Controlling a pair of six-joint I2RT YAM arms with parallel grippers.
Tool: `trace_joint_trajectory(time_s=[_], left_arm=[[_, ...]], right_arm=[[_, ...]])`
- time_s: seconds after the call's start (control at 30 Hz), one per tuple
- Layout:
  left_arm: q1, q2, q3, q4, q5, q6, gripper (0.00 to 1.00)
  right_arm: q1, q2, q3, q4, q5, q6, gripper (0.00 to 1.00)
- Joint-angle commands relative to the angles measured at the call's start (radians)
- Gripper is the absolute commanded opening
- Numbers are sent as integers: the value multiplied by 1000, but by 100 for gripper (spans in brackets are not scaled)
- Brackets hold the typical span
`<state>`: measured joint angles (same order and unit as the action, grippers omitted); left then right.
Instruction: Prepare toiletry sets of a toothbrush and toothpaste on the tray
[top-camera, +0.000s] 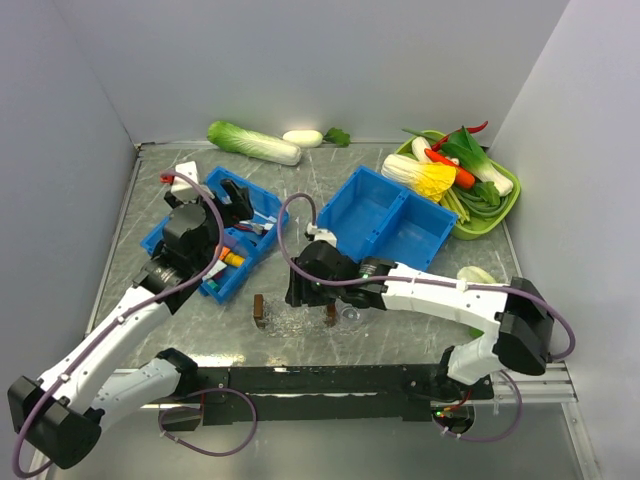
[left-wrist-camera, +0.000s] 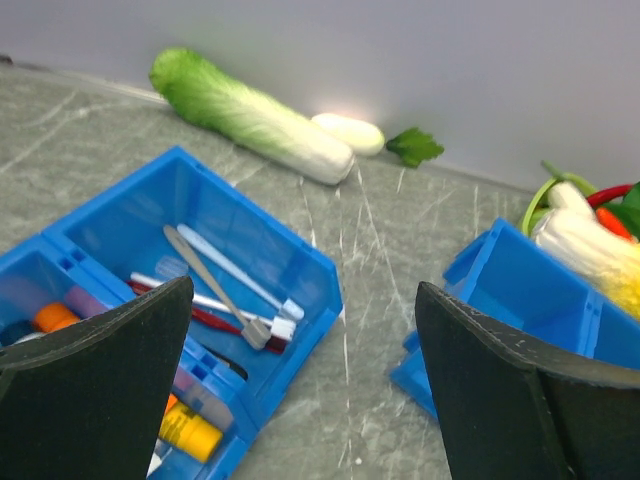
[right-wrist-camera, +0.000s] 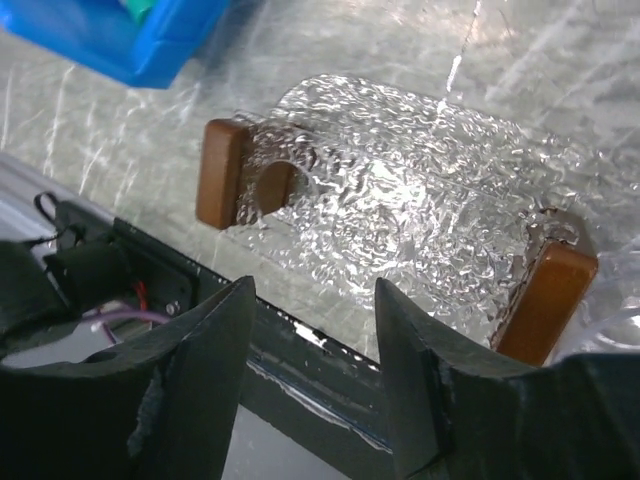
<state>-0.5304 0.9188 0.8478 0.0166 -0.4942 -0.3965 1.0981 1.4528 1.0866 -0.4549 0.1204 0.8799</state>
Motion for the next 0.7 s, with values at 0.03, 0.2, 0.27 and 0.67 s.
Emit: trace_joint_trajectory(time_s=[0.03,0.2,0.27,0.67], left_arm=[[6,52,59,-119,25,-93,97],[36,65,44,-191,-4,-96,96],[104,51,21,-220,29,-114,97],[377,198,28,-293,137,-131,86]], right_arm=[[-78,-149,-61,143,-114,-94,62],[-204,-277,-165,199,-271,-116,64],[-253,-313,-168,138,-257,-159,64],[-420,-678,-293,1,-166,-253,68]])
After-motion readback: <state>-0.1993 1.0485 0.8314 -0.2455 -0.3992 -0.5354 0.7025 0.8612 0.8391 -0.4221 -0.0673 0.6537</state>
